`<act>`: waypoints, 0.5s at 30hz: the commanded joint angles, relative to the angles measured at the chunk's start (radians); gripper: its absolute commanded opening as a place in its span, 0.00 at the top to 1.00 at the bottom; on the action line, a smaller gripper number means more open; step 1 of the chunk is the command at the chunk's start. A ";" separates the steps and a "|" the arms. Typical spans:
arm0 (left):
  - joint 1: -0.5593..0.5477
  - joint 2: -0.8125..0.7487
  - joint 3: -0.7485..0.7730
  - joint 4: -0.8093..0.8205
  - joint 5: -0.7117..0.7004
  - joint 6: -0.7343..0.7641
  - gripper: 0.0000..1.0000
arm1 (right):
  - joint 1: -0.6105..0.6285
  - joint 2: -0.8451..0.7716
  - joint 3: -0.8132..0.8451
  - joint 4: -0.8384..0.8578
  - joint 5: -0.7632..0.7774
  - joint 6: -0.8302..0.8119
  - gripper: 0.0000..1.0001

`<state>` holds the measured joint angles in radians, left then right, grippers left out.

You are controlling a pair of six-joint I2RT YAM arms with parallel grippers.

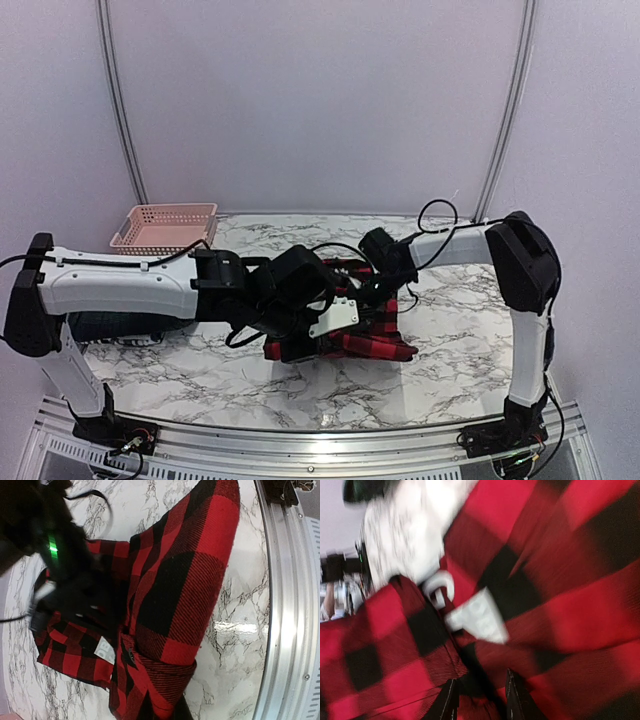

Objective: Fold and stack the mixed laundry pile
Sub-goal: Pick up the 2/3-rectangle-folded T-shirt from the center of the board, then fold the 2/3-rectangle-folded T-shirt at the center of the board.

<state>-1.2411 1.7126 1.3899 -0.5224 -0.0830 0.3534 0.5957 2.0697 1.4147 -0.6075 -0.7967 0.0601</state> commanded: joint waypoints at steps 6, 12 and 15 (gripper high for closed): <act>0.046 -0.040 0.161 -0.205 0.148 -0.062 1.00 | 0.227 -0.068 -0.247 0.116 -0.039 0.035 0.73; 0.089 -0.041 0.172 -0.259 0.291 -0.016 1.00 | 0.262 -0.133 -0.230 0.072 -0.050 0.040 0.69; 0.089 -0.026 0.162 -0.283 0.375 0.005 1.00 | 0.220 -0.125 -0.077 -0.022 -0.028 -0.004 0.65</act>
<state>-1.1545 1.7046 1.5257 -0.7483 0.1547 0.3214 0.8558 1.9633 1.1725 -0.5335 -0.8536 0.0990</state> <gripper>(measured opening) 0.039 0.324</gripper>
